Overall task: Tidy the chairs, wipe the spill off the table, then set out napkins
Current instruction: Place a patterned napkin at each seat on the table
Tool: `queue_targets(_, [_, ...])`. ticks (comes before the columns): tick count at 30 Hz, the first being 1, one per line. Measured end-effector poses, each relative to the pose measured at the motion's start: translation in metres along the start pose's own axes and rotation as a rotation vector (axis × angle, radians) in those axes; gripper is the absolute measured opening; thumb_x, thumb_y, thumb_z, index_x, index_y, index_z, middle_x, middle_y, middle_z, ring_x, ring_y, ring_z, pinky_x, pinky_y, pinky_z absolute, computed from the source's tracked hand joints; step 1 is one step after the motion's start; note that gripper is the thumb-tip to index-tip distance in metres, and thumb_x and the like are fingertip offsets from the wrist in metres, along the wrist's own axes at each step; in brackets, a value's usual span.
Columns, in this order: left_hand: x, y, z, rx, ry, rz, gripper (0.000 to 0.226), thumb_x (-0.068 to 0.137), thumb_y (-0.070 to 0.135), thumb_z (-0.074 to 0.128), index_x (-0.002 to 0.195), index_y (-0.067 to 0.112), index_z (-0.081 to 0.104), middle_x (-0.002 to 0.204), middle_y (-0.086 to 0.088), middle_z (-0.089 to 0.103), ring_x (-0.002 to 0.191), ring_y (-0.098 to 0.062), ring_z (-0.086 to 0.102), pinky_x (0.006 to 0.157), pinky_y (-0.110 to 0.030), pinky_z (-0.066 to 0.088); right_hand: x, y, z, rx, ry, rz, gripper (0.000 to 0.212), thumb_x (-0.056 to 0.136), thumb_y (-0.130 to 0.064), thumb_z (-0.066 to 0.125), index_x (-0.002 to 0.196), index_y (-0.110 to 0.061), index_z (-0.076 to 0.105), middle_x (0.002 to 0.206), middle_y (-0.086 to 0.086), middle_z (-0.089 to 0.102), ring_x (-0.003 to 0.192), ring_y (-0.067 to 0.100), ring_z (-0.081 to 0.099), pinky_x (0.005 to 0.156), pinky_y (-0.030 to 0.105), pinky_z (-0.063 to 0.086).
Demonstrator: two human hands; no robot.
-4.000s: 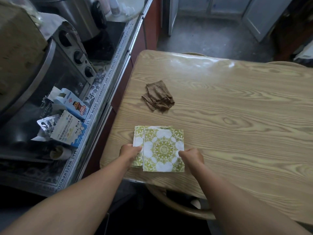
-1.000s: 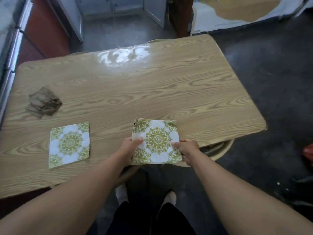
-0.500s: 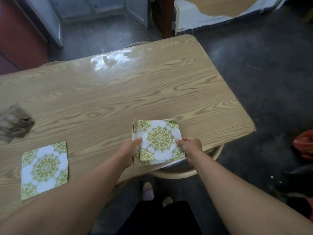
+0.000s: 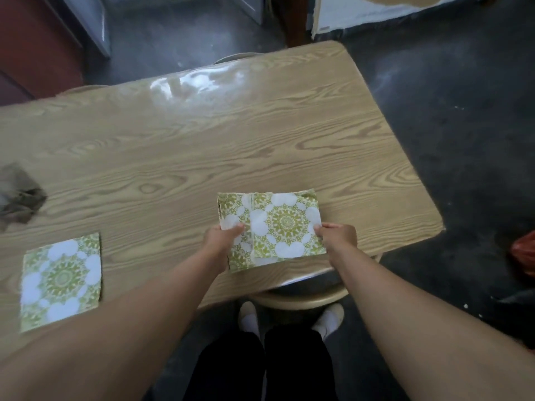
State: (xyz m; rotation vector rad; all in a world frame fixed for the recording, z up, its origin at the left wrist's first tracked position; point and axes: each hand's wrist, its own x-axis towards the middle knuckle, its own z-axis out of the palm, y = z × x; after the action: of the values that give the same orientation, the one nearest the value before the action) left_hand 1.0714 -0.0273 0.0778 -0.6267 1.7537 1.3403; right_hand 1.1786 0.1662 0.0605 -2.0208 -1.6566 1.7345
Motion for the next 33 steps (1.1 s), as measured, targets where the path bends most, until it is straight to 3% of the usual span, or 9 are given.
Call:
queue_targets(5, [-0.001, -0.007, 0.007, -0.031, 0.134, 0.057, 0.015, 0.09, 0.02, 0.066, 0.101, 0.011, 0.061, 0.104, -0.01, 0.069, 0.096, -0.032, 0.066, 0.089, -0.049, 0.054, 0.008, -0.001, -0.004, -0.098, -0.059, -0.039, 0.021, 0.077, -0.003, 0.077, 0.092, -0.014, 0.071, 0.093, 0.007, 0.072, 0.084, 0.021, 0.068, 0.081, 0.029, 0.054])
queue_targets(9, [-0.001, -0.01, 0.012, 0.032, 0.336, 0.168, 0.018, 0.094, 0.017, 0.059, 0.108, 0.006, 0.06, 0.092, -0.007, 0.061, 0.087, -0.025, 0.058, 0.073, -0.032, 0.045, 0.018, 0.001, -0.014, -0.19, -0.037, -0.088, 0.021, 0.078, 0.001, 0.073, 0.087, -0.017, 0.067, 0.09, 0.005, 0.07, 0.08, 0.02, 0.067, 0.074, 0.026, 0.052])
queue_targets(17, [0.007, -0.005, 0.006, -0.08, 0.56, 0.232, 0.027, 0.094, 0.019, 0.059, 0.11, -0.002, 0.061, 0.095, -0.01, 0.058, 0.086, -0.022, 0.055, 0.071, -0.028, 0.039, 0.031, 0.003, -0.026, -0.205, 0.036, -0.144, 0.019, 0.08, -0.001, 0.07, 0.082, -0.019, 0.066, 0.085, 0.002, 0.068, 0.082, 0.02, 0.066, 0.077, 0.03, 0.054])
queue_targets(26, [0.013, 0.004, 0.007, -0.255, 0.561, 0.223, 0.023, 0.092, 0.02, 0.062, 0.11, 0.005, 0.062, 0.096, -0.005, 0.062, 0.09, -0.023, 0.06, 0.079, -0.031, 0.047, 0.037, 0.005, -0.026, -0.204, 0.015, -0.157, 0.02, 0.08, -0.001, 0.071, 0.081, -0.02, 0.064, 0.088, 0.002, 0.068, 0.085, 0.021, 0.067, 0.083, 0.034, 0.056])
queue_targets(33, [0.011, 0.015, 0.015, -0.302, 0.523, 0.255, 0.015, 0.09, 0.021, 0.064, 0.101, 0.011, 0.061, 0.095, -0.004, 0.063, 0.086, -0.021, 0.06, 0.082, -0.035, 0.051, 0.035, 0.003, -0.03, -0.253, -0.01, -0.18, 0.018, 0.08, -0.002, 0.07, 0.084, -0.019, 0.066, 0.09, 0.002, 0.07, 0.082, 0.019, 0.067, 0.076, 0.029, 0.055])
